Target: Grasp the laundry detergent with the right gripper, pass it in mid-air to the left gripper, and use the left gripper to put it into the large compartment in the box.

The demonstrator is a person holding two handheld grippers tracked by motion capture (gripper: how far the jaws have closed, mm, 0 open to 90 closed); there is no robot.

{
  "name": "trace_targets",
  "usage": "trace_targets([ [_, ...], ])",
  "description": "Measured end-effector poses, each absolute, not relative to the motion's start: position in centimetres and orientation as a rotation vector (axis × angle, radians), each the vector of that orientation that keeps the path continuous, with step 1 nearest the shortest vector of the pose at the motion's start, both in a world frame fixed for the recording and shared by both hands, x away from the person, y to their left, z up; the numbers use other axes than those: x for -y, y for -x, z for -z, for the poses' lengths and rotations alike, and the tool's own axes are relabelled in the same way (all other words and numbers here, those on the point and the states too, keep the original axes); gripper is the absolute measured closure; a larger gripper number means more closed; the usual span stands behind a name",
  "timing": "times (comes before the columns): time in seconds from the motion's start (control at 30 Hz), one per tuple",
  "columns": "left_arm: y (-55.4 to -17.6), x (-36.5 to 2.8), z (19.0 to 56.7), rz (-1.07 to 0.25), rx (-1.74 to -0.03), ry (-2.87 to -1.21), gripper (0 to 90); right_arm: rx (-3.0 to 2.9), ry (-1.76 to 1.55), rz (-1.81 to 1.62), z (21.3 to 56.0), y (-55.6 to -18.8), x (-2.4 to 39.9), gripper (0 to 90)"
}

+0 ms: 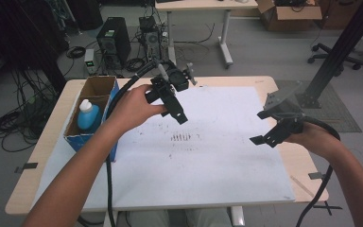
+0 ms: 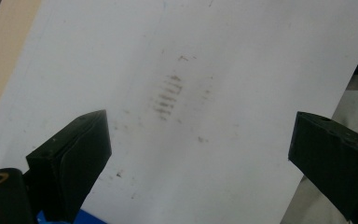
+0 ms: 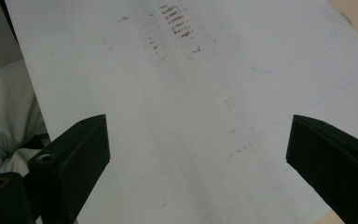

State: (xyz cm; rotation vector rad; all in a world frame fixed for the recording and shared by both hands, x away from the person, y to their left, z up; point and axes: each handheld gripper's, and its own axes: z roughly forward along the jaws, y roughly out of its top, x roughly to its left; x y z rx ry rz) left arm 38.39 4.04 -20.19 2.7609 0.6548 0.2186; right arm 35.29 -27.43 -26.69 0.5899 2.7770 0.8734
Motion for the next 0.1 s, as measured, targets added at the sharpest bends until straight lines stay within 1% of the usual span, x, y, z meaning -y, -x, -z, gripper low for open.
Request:
trace_targets([
  [0.1, -38.38, -4.11, 20.16, -0.219, -0.658, -2.76, 6.1, -2.775, -0.586, -0.877, 26.63, -35.34, 27.39, 5.6],
])
